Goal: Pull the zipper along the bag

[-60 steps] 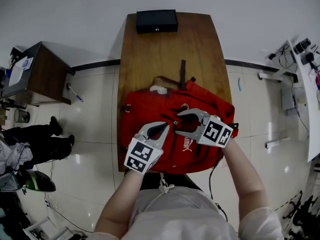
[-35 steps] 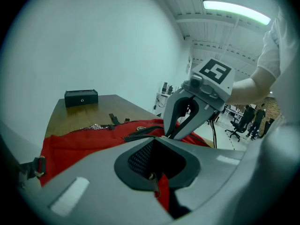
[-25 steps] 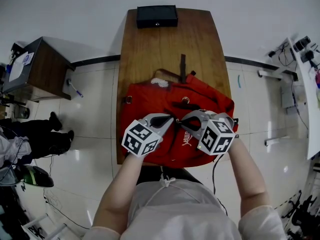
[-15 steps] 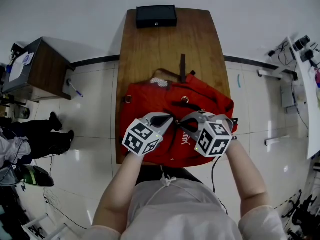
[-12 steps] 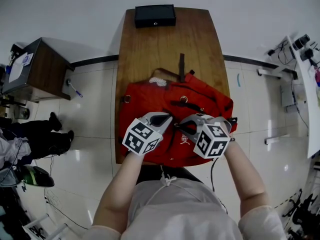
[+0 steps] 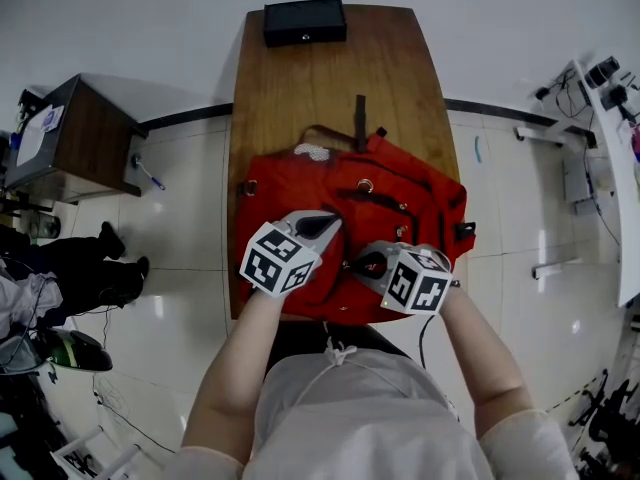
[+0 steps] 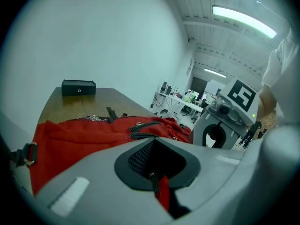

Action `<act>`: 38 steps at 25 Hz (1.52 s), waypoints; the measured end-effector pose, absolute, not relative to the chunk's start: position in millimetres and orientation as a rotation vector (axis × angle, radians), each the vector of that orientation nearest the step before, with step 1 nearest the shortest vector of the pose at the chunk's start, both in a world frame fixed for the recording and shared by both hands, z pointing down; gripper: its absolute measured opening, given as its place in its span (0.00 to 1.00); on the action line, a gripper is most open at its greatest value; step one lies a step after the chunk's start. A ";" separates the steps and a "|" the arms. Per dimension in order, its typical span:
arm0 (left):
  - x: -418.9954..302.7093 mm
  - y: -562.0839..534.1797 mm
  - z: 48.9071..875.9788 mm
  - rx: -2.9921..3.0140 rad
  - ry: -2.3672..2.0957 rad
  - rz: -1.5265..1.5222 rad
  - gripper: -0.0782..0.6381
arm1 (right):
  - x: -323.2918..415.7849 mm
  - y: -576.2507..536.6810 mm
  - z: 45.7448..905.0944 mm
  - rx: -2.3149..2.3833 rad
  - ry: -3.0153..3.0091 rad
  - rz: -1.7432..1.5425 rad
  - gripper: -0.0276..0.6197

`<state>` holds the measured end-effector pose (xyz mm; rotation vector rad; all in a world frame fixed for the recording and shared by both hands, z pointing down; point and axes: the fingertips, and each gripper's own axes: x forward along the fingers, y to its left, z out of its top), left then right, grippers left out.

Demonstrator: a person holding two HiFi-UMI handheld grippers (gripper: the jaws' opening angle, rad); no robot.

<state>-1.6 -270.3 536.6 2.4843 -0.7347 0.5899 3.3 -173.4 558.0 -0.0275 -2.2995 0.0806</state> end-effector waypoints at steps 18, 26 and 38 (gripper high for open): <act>-0.8 -267.2 535.2 2.540 -0.790 0.578 0.12 | -28.8 -86.6 584.1 -0.262 -2.231 0.339 0.06; -2.3 -267.3 533.9 2.564 -0.808 0.560 0.12 | -49.5 -76.8 584.9 -0.251 -2.245 0.365 0.06; -7.4 -263.3 532.3 2.612 -0.868 0.566 0.12 | -43.7 -85.0 592.6 -0.066 -2.267 0.465 0.06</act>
